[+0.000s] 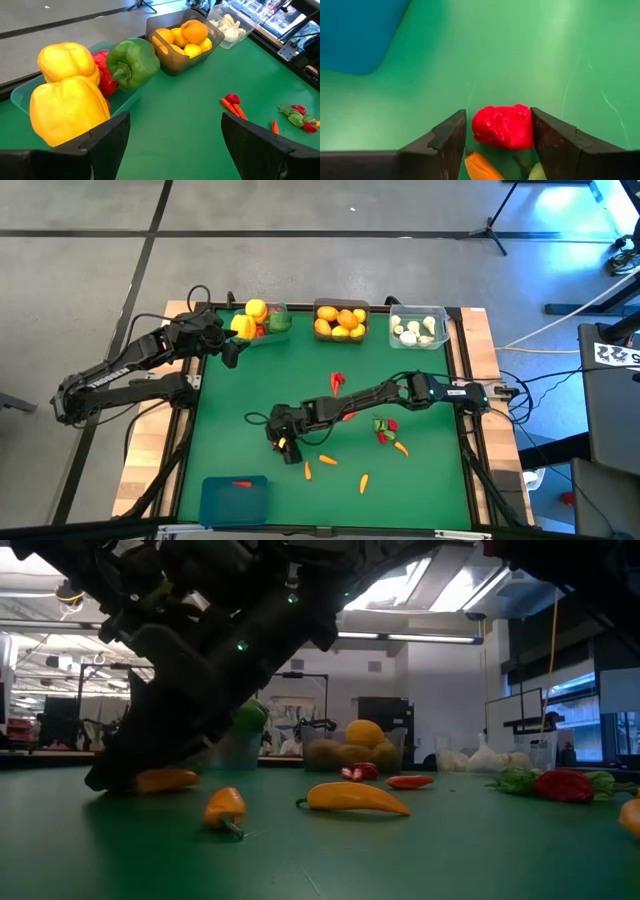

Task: Sort produce into baskets
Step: Put the red chili pepper into the blue bin

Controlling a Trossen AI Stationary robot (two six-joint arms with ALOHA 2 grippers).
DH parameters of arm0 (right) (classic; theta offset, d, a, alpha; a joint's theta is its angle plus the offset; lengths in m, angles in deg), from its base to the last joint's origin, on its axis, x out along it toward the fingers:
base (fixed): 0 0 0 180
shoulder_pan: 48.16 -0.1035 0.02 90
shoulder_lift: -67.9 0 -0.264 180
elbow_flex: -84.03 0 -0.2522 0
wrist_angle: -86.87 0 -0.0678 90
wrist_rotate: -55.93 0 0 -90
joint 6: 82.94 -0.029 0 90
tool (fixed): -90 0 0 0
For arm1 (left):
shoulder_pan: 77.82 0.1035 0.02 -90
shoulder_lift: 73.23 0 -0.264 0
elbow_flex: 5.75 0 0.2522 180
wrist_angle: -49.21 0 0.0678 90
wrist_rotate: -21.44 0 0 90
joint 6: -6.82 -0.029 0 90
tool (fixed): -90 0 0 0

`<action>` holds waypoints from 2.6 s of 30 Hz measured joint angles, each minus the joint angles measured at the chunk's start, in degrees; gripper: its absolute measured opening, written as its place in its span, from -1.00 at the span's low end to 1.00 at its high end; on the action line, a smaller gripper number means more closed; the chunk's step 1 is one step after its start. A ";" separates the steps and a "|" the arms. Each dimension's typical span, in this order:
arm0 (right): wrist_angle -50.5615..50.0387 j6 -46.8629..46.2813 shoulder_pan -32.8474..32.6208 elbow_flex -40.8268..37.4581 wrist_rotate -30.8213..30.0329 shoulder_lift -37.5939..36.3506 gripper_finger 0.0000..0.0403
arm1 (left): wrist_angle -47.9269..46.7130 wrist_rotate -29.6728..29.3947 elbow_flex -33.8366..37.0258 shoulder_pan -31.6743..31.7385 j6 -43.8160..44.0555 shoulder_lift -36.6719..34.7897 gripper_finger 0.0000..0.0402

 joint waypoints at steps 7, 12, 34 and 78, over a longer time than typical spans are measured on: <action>0.56 0.05 -0.37 -1.21 -2.31 -0.20 0.04 | 0.00 0.00 0.00 0.00 0.13 -0.02 0.54; 0.93 -1.50 -0.40 -1.26 -4.40 -0.20 -0.16 | 0.00 0.00 0.00 0.00 0.28 0.00 0.54; 0.85 -2.64 -3.45 10.46 -2.47 0.22 -0.47 | 0.00 -0.02 0.00 0.00 0.45 -0.02 0.54; 10.99 3.28 -9.70 12.93 5.70 2.73 -0.46 | 0.01 -0.04 0.01 0.00 0.33 0.00 0.54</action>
